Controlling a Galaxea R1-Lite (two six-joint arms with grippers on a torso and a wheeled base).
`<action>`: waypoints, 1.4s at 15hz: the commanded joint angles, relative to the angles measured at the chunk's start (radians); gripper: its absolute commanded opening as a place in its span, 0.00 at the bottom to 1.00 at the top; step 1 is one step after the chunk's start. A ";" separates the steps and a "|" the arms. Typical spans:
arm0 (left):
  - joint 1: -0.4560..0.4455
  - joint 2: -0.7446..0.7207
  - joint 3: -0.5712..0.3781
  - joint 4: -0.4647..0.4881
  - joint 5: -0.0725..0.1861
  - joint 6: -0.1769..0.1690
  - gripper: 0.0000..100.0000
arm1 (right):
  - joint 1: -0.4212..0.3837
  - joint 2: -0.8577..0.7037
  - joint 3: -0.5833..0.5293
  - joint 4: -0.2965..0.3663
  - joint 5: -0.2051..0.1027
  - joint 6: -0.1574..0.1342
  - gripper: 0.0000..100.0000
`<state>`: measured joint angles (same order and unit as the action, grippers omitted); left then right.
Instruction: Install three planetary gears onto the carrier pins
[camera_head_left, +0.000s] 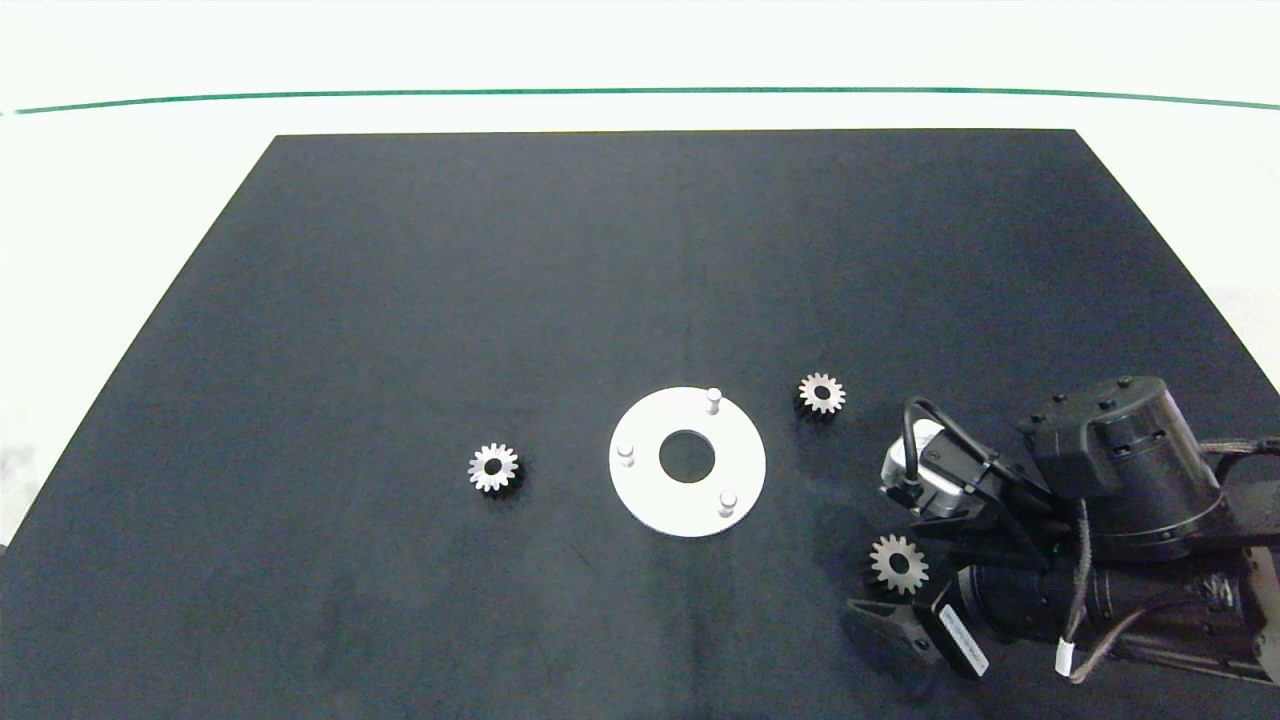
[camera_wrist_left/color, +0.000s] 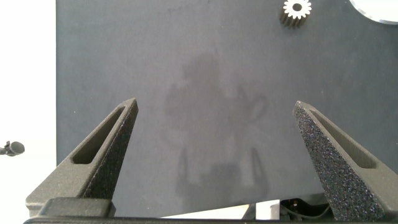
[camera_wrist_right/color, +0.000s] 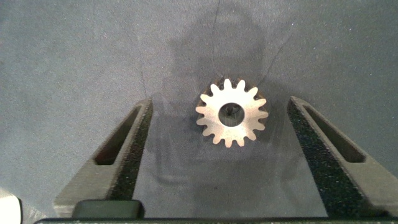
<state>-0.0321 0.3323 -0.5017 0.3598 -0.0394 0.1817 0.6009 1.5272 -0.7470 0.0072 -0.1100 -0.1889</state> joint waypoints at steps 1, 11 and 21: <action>0.000 -0.001 0.000 0.002 -0.001 0.001 1.00 | -0.001 0.008 0.000 -0.003 0.003 0.002 0.80; -0.005 0.007 0.000 0.002 -0.001 0.001 1.00 | -0.001 0.031 -0.003 -0.023 -0.020 0.028 0.60; -0.006 0.010 0.000 0.002 -0.001 0.001 1.00 | -0.003 0.039 -0.003 -0.023 -0.020 0.028 0.41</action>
<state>-0.0385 0.3391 -0.5013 0.3602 -0.0398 0.1821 0.5979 1.5649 -0.7500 -0.0153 -0.1298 -0.1600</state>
